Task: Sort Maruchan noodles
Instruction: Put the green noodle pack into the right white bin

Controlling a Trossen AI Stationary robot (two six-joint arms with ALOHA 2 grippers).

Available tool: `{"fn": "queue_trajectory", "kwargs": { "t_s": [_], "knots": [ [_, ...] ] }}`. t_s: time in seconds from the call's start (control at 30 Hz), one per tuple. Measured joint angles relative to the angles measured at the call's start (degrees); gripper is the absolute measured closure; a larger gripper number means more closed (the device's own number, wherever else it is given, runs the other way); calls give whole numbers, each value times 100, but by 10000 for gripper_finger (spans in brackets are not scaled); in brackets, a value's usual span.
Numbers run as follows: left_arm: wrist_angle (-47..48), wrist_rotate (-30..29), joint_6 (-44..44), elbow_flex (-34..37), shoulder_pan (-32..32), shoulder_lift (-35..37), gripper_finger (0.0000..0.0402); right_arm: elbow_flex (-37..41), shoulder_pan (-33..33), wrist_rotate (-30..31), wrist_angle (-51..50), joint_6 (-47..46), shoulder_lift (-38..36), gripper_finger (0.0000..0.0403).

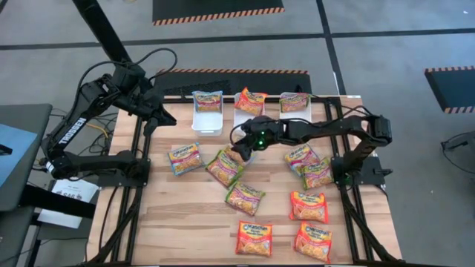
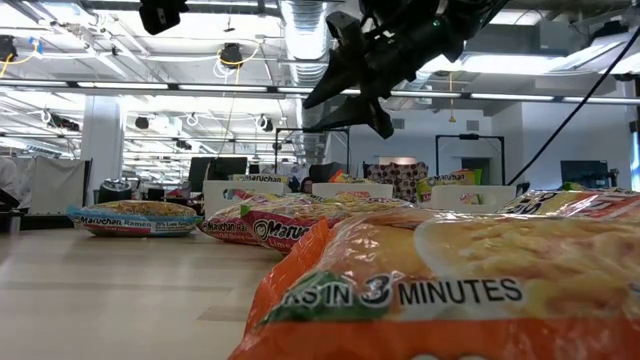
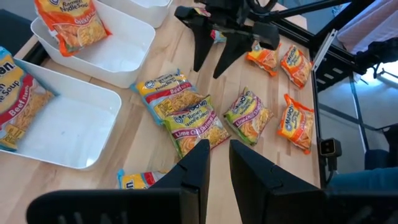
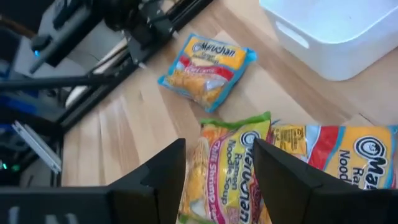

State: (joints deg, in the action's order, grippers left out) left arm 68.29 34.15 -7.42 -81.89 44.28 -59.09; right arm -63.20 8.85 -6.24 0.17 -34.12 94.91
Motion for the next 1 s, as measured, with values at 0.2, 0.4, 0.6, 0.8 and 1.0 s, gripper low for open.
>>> {"fn": "queue_trajectory", "kwargs": {
  "t_s": [0.2,0.4,0.6,0.8,1.0],
  "knots": [
    [-7,-6,-3,0,-1,0,355,-34,-160,72,66,119,431,202],
    [-3,-15,-4,0,-1,-1,355,-252,-339,55,15,61,907,214],
    [0,-11,-7,0,-1,-2,355,-439,-396,58,4,73,1302,223],
    [2,-15,-7,0,-1,-2,355,-459,-396,73,-98,53,1433,213],
    [2,-15,-9,0,-1,-2,355,-461,-380,171,-386,-1,1380,205]
  ]
}}
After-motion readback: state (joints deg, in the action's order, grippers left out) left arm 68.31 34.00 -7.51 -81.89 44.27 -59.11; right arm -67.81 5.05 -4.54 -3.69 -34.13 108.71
